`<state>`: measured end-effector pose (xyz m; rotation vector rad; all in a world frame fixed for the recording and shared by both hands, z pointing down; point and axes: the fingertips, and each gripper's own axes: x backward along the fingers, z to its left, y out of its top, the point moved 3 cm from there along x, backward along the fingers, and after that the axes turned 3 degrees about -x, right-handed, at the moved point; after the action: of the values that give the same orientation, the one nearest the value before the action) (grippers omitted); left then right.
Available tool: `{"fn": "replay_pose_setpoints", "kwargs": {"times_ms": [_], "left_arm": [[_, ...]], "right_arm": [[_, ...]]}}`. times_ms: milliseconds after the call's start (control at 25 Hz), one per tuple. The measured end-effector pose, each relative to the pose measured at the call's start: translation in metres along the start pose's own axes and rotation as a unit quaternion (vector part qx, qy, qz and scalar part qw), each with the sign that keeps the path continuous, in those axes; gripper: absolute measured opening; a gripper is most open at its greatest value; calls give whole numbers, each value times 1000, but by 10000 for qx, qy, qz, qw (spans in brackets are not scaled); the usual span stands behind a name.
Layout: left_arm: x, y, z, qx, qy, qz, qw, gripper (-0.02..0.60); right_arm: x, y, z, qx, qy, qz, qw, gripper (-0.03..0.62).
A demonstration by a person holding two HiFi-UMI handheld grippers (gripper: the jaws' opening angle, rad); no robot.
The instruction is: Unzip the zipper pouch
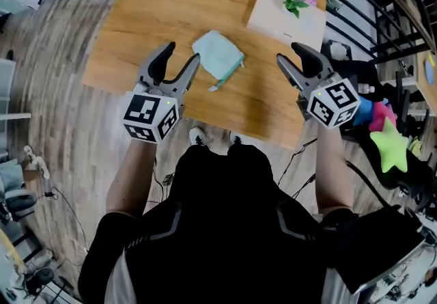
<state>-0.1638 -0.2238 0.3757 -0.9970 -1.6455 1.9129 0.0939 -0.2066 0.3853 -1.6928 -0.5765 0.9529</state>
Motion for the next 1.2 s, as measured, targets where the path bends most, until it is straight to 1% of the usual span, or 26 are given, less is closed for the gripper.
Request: {"fn": "replay_pose_setpoints", "kwargs": {"times_ms": [80,160,240,360,440,520,640,720,840,920,1000,1200], "left_arm": [[-3,-12,-5,68,85,94,9999,255],[-5,-25,-10,89,217,235,9994,255],[-8,-38,-12,175,403,368,9984,255],[-11,-58,-14,476,664,561,9951,255],[-10,-70,-20,574,783,706,9928,255],[-7,-84,-29,640,808,893,9907,255],[-8,-104,-42,815,689,1228,9867,255],[-10,-115,-48,884,822,1358,9834,255],[-6,-129,-48,987,1199,1429,9775,255],[-4,-137,-50,1066,1297,1495,9744,255],[-1,-144,-55,1102,1315,1574,9725,255],[9,-154,-64,973,1444,1731,9694,255]], "right_arm": [[-10,-16,-9,-54,274,167,9995,205],[-20,-28,-17,8,539,325,9980,202],[-30,-42,-25,156,758,465,9959,202],[-51,-64,-40,375,1077,654,9913,202],[-66,-81,-50,570,1225,870,9870,193],[-78,-100,-57,734,1331,1100,9822,189],[-98,-127,-65,959,1529,1366,9740,184],[-112,-144,-67,1141,1749,1554,9655,184],[-130,-167,-63,1463,2118,1756,9502,175],[-143,-180,-62,1703,2267,1820,9415,172],[-156,-194,-60,1980,2410,1894,9310,172],[-174,-226,-54,2605,2862,2264,8938,167]]}}
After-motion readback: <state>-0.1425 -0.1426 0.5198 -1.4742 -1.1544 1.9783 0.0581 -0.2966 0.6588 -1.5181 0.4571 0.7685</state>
